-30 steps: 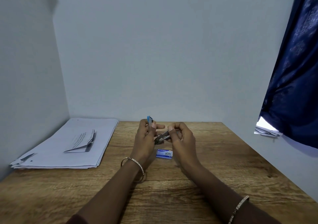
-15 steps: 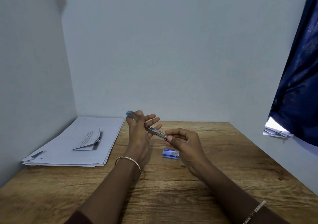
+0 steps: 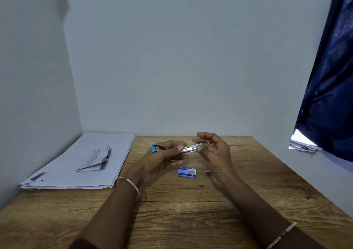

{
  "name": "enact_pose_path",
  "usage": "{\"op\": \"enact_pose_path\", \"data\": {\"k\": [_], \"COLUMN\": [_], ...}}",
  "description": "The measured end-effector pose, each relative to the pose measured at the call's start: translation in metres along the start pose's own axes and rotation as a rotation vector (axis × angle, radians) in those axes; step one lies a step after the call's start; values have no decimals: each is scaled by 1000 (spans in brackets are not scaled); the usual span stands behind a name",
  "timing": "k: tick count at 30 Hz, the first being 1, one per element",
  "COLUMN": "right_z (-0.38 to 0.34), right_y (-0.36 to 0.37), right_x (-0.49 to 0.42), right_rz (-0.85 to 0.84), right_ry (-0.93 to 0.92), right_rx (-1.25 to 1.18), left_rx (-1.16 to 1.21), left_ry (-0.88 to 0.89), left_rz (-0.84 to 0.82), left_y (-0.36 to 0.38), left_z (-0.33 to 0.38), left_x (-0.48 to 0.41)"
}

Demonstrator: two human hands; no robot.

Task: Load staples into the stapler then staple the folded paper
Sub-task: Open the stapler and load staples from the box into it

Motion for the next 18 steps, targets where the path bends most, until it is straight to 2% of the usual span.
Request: {"op": "enact_pose_path", "data": {"k": [3, 7, 9, 11, 14, 16, 18], "right_z": [-1, -2, -3, -4, -3, -1, 0], "right_y": [-3, -4, -3, 0, 8, 13, 16], "right_x": [-3, -6, -7, -6, -1, 2, 3], "right_rz": [52, 75, 69, 40, -39, -84, -101], "right_ry": [30, 73, 97, 106, 112, 105, 80], "right_rx": [-80, -276, -370, -409, -387, -335, -246], "left_rx": [125, 335, 401, 387, 119, -60, -130], "left_ry": [-78, -66, -66, -139, -239, -241, -232], "left_rz": [-269, -682, -760, -697, -402, -252, -142], "left_y": [-9, -16, -15, -10, 3, 11, 18], "left_z": [4, 13, 18, 20, 13, 7, 2], "left_x": [12, 32, 35, 31, 18, 11, 9]}}
Point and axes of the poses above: each hand's wrist, its own x-axis away from the middle knuckle, its own y-axis out of the palm, z = x × y, the point moved 3 cm from there along -x, towards the middle knuckle, and after that the axes turned 3 degrees about -y, right-handed, at the moved point
